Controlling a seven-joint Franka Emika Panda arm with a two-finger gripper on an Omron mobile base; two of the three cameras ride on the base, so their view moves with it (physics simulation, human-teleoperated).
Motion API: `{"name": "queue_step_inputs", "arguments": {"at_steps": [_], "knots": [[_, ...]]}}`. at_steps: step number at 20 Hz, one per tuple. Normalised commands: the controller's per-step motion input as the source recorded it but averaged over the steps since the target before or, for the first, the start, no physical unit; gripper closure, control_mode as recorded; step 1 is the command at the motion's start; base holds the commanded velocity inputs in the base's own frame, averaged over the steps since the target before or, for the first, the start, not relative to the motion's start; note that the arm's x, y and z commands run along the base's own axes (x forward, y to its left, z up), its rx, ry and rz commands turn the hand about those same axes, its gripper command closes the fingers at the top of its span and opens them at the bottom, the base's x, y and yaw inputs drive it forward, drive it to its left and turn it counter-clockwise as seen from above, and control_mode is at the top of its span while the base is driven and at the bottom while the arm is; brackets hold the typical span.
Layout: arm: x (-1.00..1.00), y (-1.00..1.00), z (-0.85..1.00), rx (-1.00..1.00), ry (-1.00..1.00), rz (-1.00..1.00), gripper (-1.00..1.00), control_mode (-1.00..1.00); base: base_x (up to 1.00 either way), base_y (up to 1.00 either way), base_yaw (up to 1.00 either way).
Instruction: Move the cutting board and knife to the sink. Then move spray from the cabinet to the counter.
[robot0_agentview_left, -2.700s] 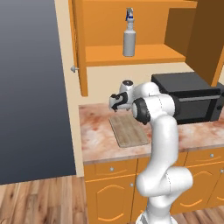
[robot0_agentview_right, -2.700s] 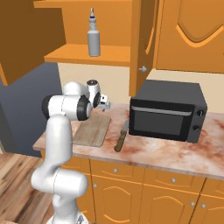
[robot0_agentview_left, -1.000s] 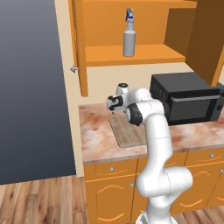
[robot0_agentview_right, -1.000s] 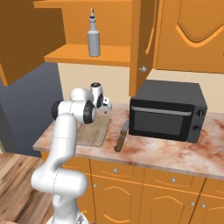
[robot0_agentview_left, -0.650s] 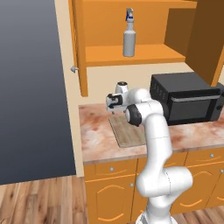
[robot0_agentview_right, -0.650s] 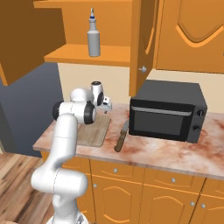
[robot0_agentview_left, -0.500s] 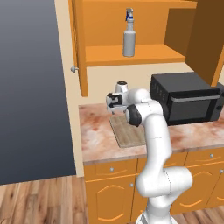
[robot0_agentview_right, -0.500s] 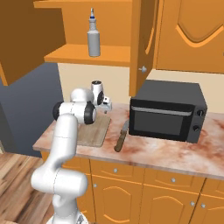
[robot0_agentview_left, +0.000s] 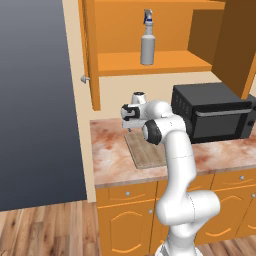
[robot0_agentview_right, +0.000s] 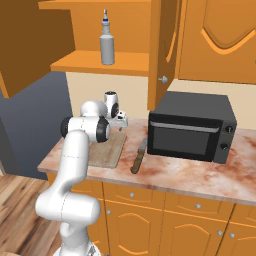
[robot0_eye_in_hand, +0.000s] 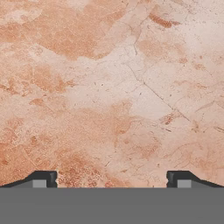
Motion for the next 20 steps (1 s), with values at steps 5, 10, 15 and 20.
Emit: {"name": "queue_step_inputs", "arguments": {"at_steps": [5, 10, 15, 20], "knots": [[-0.44, 0.0, -0.41, 0.0, 0.02, 0.0, -1.0, -1.0, 0.0, 0.0, 0.0], [-0.56, 0.0, -0.42, 0.0, 0.0, 0.0, -1.0, -1.0, 0.0, 0.0, 0.0], [-0.67, 0.0, -0.41, 0.0, 0.0, 0.0, -1.0, -1.0, 0.0, 0.0, 0.0], [-0.7, 0.0, -0.4, 0.0, 0.0, 0.0, -1.0, -1.0, 0.0, 0.0, 0.0]]}}
